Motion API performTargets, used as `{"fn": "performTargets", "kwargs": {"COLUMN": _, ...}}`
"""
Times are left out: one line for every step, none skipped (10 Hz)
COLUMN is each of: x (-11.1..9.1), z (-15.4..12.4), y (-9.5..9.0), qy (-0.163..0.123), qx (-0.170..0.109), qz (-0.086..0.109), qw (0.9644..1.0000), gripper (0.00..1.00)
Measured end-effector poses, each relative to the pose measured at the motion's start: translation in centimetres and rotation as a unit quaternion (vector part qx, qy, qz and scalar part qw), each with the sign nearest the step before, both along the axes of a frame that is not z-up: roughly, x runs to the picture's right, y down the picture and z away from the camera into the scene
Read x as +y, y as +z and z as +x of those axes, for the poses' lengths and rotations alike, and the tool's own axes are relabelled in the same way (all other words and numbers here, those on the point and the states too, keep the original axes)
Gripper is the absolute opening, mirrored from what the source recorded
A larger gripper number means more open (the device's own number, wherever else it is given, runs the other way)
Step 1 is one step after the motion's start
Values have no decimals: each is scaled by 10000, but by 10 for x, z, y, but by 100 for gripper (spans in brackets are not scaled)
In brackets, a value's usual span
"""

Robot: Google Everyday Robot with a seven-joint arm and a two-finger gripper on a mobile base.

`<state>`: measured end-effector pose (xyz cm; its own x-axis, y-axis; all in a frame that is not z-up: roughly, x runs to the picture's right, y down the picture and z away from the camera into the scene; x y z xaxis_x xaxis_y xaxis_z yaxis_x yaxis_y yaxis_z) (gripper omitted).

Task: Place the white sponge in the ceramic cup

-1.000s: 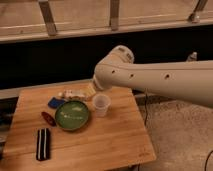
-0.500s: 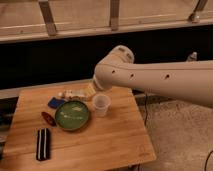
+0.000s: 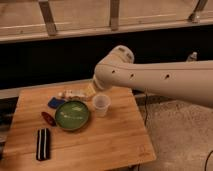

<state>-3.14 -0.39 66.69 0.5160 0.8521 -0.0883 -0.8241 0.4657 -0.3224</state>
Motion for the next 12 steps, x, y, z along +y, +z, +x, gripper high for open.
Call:
{"fn": "performTargets", "kwargs": {"x": 0, "z": 0, "y": 0, "qy": 0, "qx": -1, "qz": 1, "qw": 10000, "gripper": 80}}
{"fn": "performTargets", "kwargs": {"x": -1, "z": -1, "y": 0, "qy": -12, "qx": -19, "qz": 15, "qw": 10000, "gripper": 80}}
{"fn": "performTargets", "kwargs": {"x": -3, "z": -7, "y": -5, "qy": -142, "qx": -172, "qz": 102, "qw": 9997, "gripper": 80}}
{"fn": "performTargets", "kwargs": {"x": -5, "z": -16, "y": -11, "qy": -284, "qx": -308, "qz": 177, "qw": 9990, "gripper": 80}}
{"fn": "performTargets", "kwargs": {"x": -7, "z": -40, "y": -23, "qy": -551, "qx": -563, "qz": 286, "qw": 9965, "gripper": 80}}
{"fn": "performTargets", "kwargs": {"x": -7, "z": -69, "y": -34, "qy": -835, "qx": -808, "qz": 381, "qw": 9925, "gripper": 80}}
{"fn": "performTargets", "kwargs": {"x": -6, "z": -99, "y": -45, "qy": -1113, "qx": -1053, "qz": 457, "qw": 9871, "gripper": 80}}
{"fn": "performTargets", "kwargs": {"x": -3, "z": -126, "y": -55, "qy": -1351, "qx": -1268, "qz": 525, "qw": 9813, "gripper": 80}}
{"fn": "performTargets", "kwargs": {"x": 5, "z": -164, "y": -73, "qy": -1709, "qx": -1594, "qz": 632, "qw": 9702, "gripper": 80}}
{"fn": "performTargets", "kwargs": {"x": 11, "z": -184, "y": -83, "qy": -1918, "qx": -1763, "qz": 686, "qw": 9630, "gripper": 80}}
{"fn": "performTargets", "kwargs": {"x": 11, "z": -184, "y": -84, "qy": -1929, "qx": -1764, "qz": 694, "qw": 9627, "gripper": 80}}
{"fn": "performTargets", "kwargs": {"x": 9, "z": -180, "y": -82, "qy": -1909, "qx": -1732, "qz": 694, "qw": 9637, "gripper": 80}}
